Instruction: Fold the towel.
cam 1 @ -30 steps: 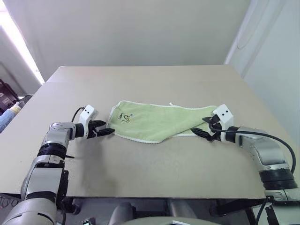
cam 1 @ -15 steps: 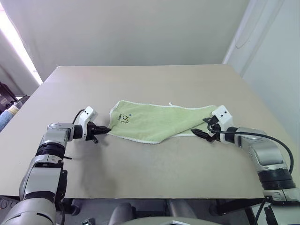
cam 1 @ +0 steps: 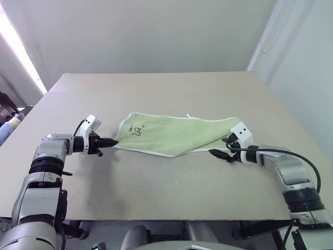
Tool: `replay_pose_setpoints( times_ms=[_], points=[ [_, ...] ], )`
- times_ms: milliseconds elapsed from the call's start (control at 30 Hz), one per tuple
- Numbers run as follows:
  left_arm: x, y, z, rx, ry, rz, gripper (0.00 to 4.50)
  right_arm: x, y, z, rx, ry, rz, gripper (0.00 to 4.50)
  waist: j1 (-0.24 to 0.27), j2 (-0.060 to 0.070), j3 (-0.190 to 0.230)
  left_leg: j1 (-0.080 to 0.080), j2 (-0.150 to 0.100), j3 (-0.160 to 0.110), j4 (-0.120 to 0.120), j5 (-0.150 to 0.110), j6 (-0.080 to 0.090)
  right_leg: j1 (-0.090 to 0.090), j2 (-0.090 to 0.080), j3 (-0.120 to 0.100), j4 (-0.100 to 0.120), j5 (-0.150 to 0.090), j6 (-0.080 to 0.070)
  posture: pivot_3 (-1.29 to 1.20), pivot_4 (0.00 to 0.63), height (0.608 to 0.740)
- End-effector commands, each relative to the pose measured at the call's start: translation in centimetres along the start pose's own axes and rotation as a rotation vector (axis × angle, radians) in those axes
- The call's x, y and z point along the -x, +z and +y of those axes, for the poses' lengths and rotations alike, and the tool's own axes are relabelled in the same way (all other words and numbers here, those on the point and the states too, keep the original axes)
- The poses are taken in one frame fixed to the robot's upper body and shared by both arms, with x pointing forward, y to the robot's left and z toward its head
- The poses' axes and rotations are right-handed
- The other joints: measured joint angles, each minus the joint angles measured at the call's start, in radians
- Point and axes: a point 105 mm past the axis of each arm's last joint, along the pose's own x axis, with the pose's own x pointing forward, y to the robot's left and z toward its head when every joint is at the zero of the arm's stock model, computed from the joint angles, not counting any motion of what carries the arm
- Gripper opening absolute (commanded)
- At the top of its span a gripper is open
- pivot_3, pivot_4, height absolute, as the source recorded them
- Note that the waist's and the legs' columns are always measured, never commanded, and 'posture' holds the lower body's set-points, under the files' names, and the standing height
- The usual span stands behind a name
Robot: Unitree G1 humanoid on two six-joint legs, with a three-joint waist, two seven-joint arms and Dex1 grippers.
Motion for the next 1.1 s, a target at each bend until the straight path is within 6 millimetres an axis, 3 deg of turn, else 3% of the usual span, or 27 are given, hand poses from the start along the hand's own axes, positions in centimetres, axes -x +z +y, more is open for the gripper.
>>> replay_pose_setpoints(
  times_ms=[33, 267, 433, 667, 800, 867, 967, 1100],
  points=[
    [0.7, 2.0, 0.3, -0.048, 0.03, -0.048, 0.03, 0.1, 0.8, -1.2, 0.041, -0.065, -0.016, 4.33, 0.0, 0.0, 0.0, 0.0, 0.0, 0.0, 0.0, 0.0, 0.0, 0.0, 0.0, 0.0, 0.0, 0.0, 0.0, 0.0, 0.0, 0.712],
    [0.4, 1.7, 0.2, -0.048, 0.029, -0.042, 0.03, 1.2, -0.4, -2.8, 0.081, -0.11, 0.03, 4.33, 0.0, 0.0, 0.0, 0.0, 0.0, 0.0, 0.0, 0.0, 0.0, 0.0, 0.0, 0.0, 0.0, 0.0, 0.0, 0.0, 0.0, 0.712],
    [0.2, 1.6, 0.3, -0.051, 0.034, -0.038, 0.03, 1.1, -0.9, -2.9, 0.095, -0.114, 0.052, 4.33, 0.001, 0.0, 0.0, 0.0, 0.0, 0.0, 0.0, 0.0, 0.0, 0.0, 0.0, 0.0, 0.0, 0.0, 0.0, 0.0, 0.0, 0.712],
    [0.2, 1.8, 0.3, -0.06, 0.038, -0.034, 0.0, 0.9, -1.4, -3.1, 0.125, -0.14, 0.066, 2.04, 0.001, -0.001, 0.0, 0.0, 0.0, 0.0, 0.0, 0.0, 0.0, 0.001, 0.0, 0.0, 0.0, 0.0, 0.0, 0.0, 0.0, 0.712],
    [0.5, 2.1, 0.4, -0.061, 0.041, -0.041, 0.0, 1.4, -0.6, -3.7, 0.142, -0.169, 0.039, 0.57, 0.001, -0.001, 0.0, 0.0, 0.0, 0.0, 0.001, 0.0, 0.0, 0.001, 0.0, 0.0, 0.0, 0.0, 0.0, 0.0, 0.0, 0.712],
    [0.7, 2.2, 0.5, -0.061, 0.045, -0.04, 0.0, 2.1, 0.2, -4.1, 0.155, -0.181, 0.019, 0.05, 0.001, 0.0, 0.0, 0.0, 0.0, 0.0, 0.001, 0.0, 0.0, 0.001, 0.0, 0.0, 0.0, 0.0, 0.0, 0.0, 0.0, 0.712],
    [1.0, 2.8, 0.7, -0.053, 0.058, -0.071, 0.0, 3.0, 1.3, -4.5, 0.17, -0.187, -0.012, 0.05, 0.001, -0.001, 0.0, -0.001, 0.0, 0.0, 0.0, 0.0, 0.0, 0.0, 0.0, 0.0, 0.0, 0.0, 0.0, 0.0, 0.0, 0.712],
    [2.2, 6.5, 1.6, 0.003, 0.129, -0.196, 0.0, 6.2, 5.4, -4.9, 0.191, -0.164, -0.152, 0.05, 0.001, -0.001, 0.001, -0.001, 0.0, 0.0, 0.0, 0.0, 0.0, -0.001, 0.0, 0.0, 0.0, 0.0, 0.0, 0.0, 0.0, 0.712]
  ],
)
